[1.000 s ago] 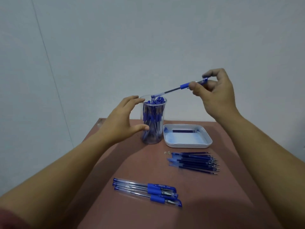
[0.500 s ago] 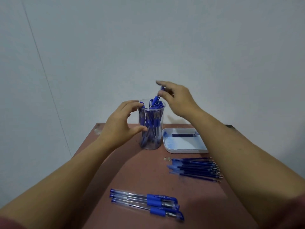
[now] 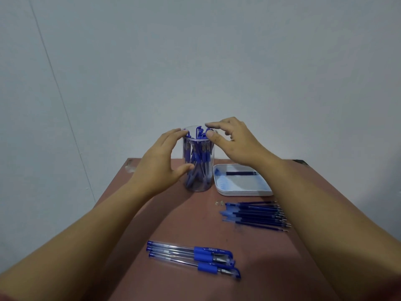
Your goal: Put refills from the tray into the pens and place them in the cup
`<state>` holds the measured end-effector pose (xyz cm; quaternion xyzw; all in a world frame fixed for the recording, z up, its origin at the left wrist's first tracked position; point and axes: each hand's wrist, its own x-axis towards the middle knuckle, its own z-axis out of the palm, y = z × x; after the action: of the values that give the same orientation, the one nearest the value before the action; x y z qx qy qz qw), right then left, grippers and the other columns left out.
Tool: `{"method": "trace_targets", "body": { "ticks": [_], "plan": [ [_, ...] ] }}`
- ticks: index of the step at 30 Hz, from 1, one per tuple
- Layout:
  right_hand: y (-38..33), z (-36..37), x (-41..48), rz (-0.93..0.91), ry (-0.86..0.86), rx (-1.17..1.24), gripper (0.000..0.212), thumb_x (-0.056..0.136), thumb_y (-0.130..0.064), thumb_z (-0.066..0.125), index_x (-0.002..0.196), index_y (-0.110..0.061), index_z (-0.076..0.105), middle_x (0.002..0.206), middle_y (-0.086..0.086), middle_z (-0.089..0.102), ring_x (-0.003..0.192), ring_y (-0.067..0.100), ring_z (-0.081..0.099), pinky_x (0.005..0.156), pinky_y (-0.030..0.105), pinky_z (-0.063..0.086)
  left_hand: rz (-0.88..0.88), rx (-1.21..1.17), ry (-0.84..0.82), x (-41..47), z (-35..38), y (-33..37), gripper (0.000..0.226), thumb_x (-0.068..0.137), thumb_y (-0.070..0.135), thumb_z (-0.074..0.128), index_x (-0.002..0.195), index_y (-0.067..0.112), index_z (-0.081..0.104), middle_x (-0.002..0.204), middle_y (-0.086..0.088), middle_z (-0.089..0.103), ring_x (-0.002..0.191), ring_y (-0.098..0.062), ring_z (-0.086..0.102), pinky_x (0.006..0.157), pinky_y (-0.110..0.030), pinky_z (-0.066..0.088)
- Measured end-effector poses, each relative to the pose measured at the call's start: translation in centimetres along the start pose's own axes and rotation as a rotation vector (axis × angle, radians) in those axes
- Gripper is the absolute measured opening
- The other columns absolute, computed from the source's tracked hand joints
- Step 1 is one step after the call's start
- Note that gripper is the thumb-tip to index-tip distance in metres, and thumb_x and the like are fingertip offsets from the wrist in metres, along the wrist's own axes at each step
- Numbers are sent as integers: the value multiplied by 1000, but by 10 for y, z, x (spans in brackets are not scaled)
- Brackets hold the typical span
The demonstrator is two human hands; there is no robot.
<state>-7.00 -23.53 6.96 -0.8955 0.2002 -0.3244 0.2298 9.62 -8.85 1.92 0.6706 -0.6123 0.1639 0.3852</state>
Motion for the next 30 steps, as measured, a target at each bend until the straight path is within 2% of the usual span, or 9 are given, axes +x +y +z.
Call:
{"method": "trace_targets", "body": {
  "ticks": [2, 4, 7, 10, 12, 17, 22, 27, 30],
  "plan": [
    [-2, -5, -16, -28, 27, -32, 37, 94, -46, 55, 129, -33, 58, 119, -6, 48, 115, 13, 40, 97, 31, 38, -33, 14, -17, -13, -4, 12, 84, 80, 37, 77, 150, 25, 31, 150, 5, 39, 136, -9, 37, 106, -19, 28],
    [-4, -7, -39, -75, 32, -73, 33, 93, -40, 59, 125, -33, 60, 117, -4, 51, 113, 13, 41, 95, 28, 35, -46, -17, -83, -33, -11, 26, 82, 82, 51, 70, 150, 27, 29, 149, 6, 40, 135, -9, 38, 108, -26, 32],
    [-5, -5, -79, -128, -42, -118, 26, 91, -38, 63, 117, -34, 64, 111, -8, 53, 107, 9, 44, 91, 19, 33, 6, -26, -369, -64, -23, 42, 90, 77, 78, 51, 150, 32, 27, 151, 13, 35, 136, -4, 36, 112, -32, 35],
    [-2, 1, -111, -120, -164, -141, 21, 90, -41, 62, 110, -37, 65, 106, -15, 54, 107, 4, 44, 95, 21, 35, 1, 48, -692, -89, -28, 56, 104, 69, 88, 48, 154, 37, 15, 157, 23, 13, 145, 3, 13, 119, -25, 17],
    [0, 6, -125, -118, -195, -154, 19, 90, -44, 60, 107, -38, 66, 104, -19, 54, 107, 0, 44, 94, 22, 36, -3, 111, -787, -100, -23, 61, 108, 68, 90, 46, 155, 38, 8, 161, 20, 3, 148, 1, 2, 121, -28, 10],
    [4, 17, -142, -108, -188, -168, 19, 90, -39, 63, 107, -33, 68, 104, -16, 59, 102, 1, 47, 91, 21, 38, -57, 207, -786, -105, -6, 62, 106, 70, 92, 29, 156, 33, 9, 164, 11, 3, 150, -6, 2, 122, -38, 9],
    [2, 24, -150, -96, -251, -160, 18, 91, -41, 62, 104, -33, 71, 96, -25, 55, 102, -10, 42, 90, 16, 34, -71, 260, -764, -106, -1, 61, 112, 66, 95, 17, 157, 30, 10, 164, 8, 6, 150, -8, 6, 122, -41, 11],
    [-2, 26, -150, -86, -379, -198, 19, 92, -44, 60, 102, -35, 74, 91, -27, 52, 99, -3, 40, 89, 20, 33, -61, 262, -745, -109, 0, 63, 108, 69, 93, 18, 157, 29, 10, 164, 7, 6, 150, -8, 5, 122, -40, 9],
    [-3, 24, -147, -46, -429, -191, 18, 90, -41, 64, 103, -35, 74, 94, -24, 56, 105, 1, 44, 91, 24, 36, -58, 265, -742, -110, -1, 64, 108, 69, 92, 18, 156, 30, 11, 164, 7, 6, 150, -9, 6, 122, -40, 9]
  ]
}}
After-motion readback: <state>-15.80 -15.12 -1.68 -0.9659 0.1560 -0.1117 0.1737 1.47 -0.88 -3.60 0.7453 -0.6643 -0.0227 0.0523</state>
